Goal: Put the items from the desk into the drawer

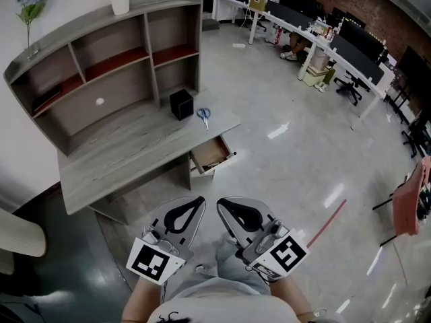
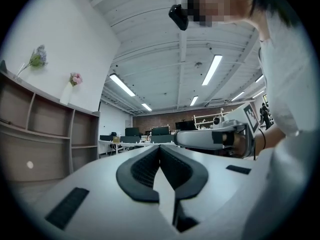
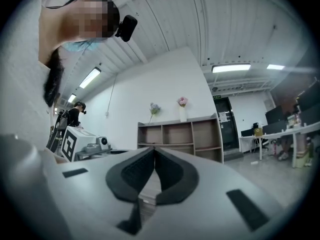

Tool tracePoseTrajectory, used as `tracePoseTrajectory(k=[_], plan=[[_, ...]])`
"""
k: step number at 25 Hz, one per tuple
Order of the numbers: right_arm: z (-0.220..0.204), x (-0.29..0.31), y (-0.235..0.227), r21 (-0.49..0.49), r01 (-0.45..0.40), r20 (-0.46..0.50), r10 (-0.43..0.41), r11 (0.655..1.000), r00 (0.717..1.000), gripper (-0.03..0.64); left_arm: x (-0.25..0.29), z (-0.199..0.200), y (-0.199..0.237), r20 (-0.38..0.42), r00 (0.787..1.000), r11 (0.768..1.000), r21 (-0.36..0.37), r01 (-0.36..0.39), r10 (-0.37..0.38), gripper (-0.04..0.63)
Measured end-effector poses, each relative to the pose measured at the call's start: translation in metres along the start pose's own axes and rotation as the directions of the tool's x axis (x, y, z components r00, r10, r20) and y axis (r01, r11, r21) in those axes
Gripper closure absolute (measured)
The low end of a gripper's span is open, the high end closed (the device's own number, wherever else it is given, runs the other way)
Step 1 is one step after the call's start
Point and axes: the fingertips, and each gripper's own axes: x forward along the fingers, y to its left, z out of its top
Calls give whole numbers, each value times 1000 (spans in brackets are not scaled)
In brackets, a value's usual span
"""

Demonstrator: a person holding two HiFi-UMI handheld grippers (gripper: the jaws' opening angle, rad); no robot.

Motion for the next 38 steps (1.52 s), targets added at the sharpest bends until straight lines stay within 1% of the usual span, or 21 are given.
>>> tracePoseTrajectory(k=[4,8,12,17,21,25,28,30,33,38], plan=[[-7,13,-40,-4,-17,6,17,1000,1000,606,40,-7,20,3,1000,1000,13,-9,9,586],[0,35,-91,-24,-68,15,69,997,998,606,88,-1,46,28,999,999,11,-45,44,584],[9,57,-143,-36,-121,32,122,992,992,606,137,10,72,46,996,996,27,-83,82,584],[10,70,-200,-37,-169,28,170,985,985,606,190,13,96,61,989,990,39,-135,132,584],[2,76,-236,-10,-181,32,181,983,983,606,220,1,103,34,987,985,64,-158,156,584],[-6,90,-254,16,-191,33,191,981,981,606,238,-12,117,-2,989,988,41,-148,148,584],[-17,102,-267,26,-182,13,182,983,983,606,249,-22,132,-20,988,989,15,-150,150,584],[-21,112,-277,26,-167,8,167,986,986,606,257,-28,145,-32,990,990,6,-139,139,584],[-23,132,-294,25,-130,4,130,991,991,606,269,-34,167,-43,994,995,-1,-103,103,584],[-34,174,-322,29,-50,-30,50,998,998,606,290,-37,215,-34,999,999,-15,-31,31,584]])
